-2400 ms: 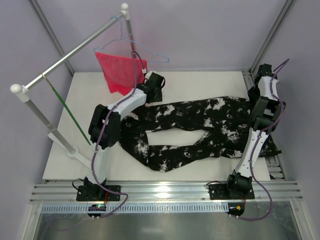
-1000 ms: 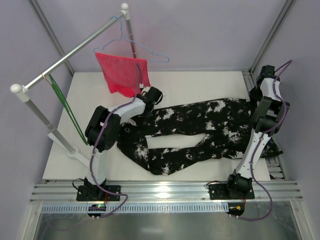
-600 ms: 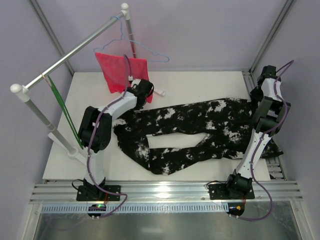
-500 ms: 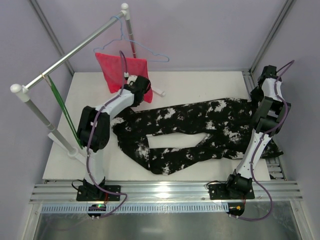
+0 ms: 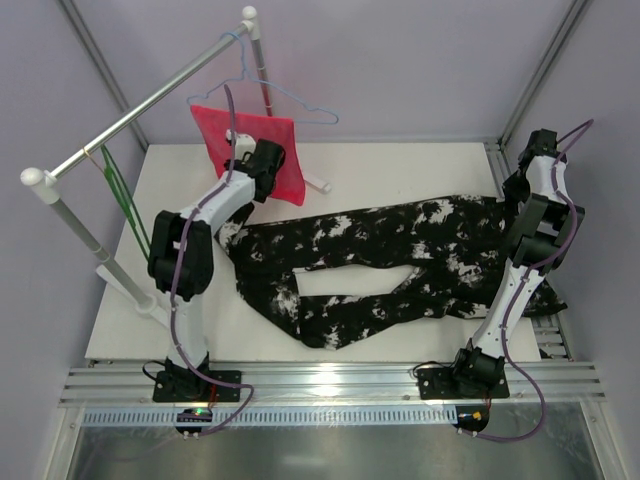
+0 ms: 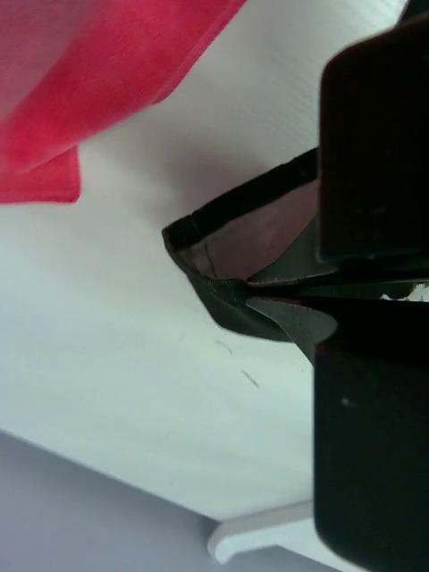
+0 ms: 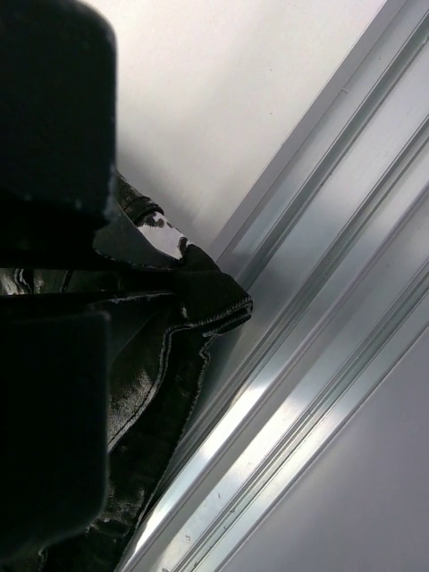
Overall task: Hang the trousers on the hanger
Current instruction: Fold the trousers
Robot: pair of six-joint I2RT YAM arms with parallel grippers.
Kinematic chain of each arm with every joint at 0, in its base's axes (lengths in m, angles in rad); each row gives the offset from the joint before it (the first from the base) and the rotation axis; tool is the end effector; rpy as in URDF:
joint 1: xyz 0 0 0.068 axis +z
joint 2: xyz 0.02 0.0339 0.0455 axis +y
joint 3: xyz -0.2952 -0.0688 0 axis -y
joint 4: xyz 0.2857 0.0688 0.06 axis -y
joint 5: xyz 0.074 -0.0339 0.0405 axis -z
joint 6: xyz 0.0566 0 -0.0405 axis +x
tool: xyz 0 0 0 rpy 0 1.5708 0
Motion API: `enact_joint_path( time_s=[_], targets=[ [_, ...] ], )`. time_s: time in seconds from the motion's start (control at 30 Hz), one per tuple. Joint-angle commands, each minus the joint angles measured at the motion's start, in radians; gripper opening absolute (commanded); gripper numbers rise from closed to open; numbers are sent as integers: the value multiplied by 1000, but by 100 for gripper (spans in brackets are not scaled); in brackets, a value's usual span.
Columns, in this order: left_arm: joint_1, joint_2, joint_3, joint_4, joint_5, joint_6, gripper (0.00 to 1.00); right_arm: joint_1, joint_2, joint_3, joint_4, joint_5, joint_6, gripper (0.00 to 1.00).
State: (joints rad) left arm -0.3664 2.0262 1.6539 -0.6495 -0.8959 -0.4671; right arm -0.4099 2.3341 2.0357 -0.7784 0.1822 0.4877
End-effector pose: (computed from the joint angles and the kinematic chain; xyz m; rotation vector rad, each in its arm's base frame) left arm 0.4778 -0.1360 0.2373 -0.4086 2.1850 0.7168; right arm 0.5244 -0.2391 0.1860 1.1973 2.3464 -0.2146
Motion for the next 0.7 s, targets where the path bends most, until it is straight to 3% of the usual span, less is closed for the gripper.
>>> enact_joint_path(
  time_s=[0.0, 0.03, 0.17, 0.3, 0.4, 0.57, 0.67],
  targets=[
    [-2, -6, 102, -91, -210, -73, 2, -69, -88, 14, 88, 63, 46, 4],
    [0, -7, 98, -107, -215, -87, 4, -69, -91, 12, 91, 62, 46, 4],
    [-3, -41, 51, -117, -222, -134, 30, -69, -93, 3, 99, 48, 46, 4],
    [-17, -72, 38, -102, -239, -107, 42, -67, -93, 3, 93, 40, 46, 4],
    [-31, -87, 38, -92, -209, -85, 45, -67, -96, 1, 87, 28, 52, 4],
    [-104, -190, -117, 161, 165, 103, 45, -67, -104, -5, 85, 11, 52, 4],
    [-152, -155, -152, 130, 224, 75, 33, -67, -108, -11, 87, 0, 48, 4]
  ],
)
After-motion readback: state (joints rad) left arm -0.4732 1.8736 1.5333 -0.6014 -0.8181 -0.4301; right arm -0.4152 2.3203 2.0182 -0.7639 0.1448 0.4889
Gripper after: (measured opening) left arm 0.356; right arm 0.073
